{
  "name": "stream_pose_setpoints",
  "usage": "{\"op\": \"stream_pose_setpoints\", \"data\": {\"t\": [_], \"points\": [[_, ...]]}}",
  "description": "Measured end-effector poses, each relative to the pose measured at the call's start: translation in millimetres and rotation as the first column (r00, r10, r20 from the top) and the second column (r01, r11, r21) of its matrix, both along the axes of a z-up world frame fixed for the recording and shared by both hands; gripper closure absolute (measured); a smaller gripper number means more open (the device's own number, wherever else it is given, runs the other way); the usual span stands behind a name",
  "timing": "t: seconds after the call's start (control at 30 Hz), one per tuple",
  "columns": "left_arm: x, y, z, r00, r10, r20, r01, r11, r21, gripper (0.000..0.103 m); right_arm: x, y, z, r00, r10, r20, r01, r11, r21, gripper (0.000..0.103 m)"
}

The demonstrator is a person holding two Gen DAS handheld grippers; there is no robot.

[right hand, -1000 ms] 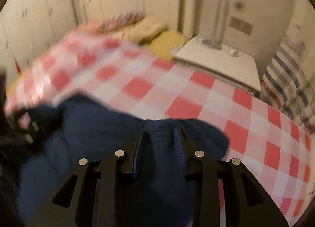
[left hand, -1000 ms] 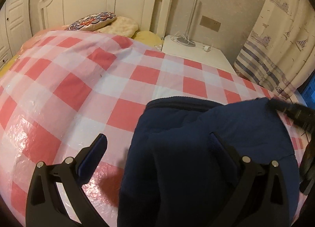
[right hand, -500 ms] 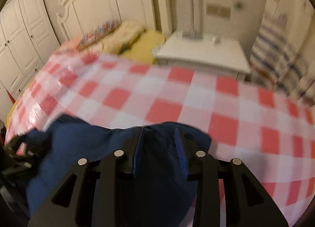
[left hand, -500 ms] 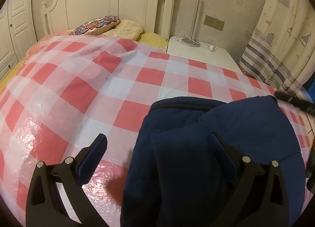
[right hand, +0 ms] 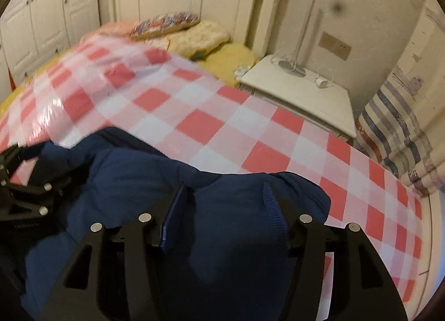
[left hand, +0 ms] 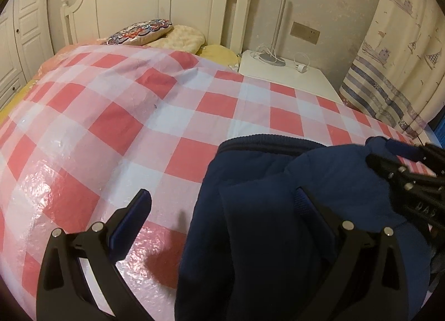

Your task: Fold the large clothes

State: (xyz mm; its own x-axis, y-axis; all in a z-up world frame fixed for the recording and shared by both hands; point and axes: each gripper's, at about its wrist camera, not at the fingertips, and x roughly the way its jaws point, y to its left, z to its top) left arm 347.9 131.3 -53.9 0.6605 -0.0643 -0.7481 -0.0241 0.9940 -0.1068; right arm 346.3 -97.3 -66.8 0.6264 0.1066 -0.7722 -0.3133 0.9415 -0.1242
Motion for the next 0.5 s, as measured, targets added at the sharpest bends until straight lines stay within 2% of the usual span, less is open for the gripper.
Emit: {"op": "stream_pose_setpoints", "data": {"t": [0.17, 0.23, 0.3, 0.37, 0.4, 0.47, 0.5], "points": [[-2, 1, -1, 1.000, -0.001, -0.008, 0.001, 1.000, 0.000, 0.002, 4, 1, -6, 1.000, 0.000, -0.025, 0.000, 1.000, -0.013, 0.044], [-4, 1, -1, 1.000, 0.000, -0.008, 0.000, 1.000, -0.002, 0.002, -3, -1, 1, 1.000, -0.019, -0.011, 0.019, 1.000, -0.009, 0.043], [-3, 1, -1, 1.000, 0.000, -0.009, 0.000, 1.000, -0.003, 0.002, -24, -6, 16, 0.998, -0.049, 0.034, 0.047, 0.998, 0.041, 0.042], [-3, 1, -1, 1.000, 0.000, -0.011, 0.000, 1.000, -0.010, 0.002, -59, -11, 32, 0.991, -0.080, 0.107, 0.066, 0.990, 0.121, 0.027], [-3, 1, -1, 1.000, -0.001, -0.012, 0.000, 1.000, -0.012, 0.002, -75, -10, 37, 0.988, -0.076, 0.133, 0.057, 0.988, 0.143, 0.024], [-3, 1, -1, 1.000, 0.001, -0.013, -0.001, 1.000, -0.014, 0.002, -100, 1, 32, 0.989, -0.038, 0.145, 0.020, 0.992, 0.128, 0.019], [-2, 1, -1, 1.000, 0.000, -0.013, -0.001, 1.000, -0.016, 0.002, -104, 11, 22, 0.993, -0.007, 0.115, -0.003, 0.996, 0.089, 0.019]]}}
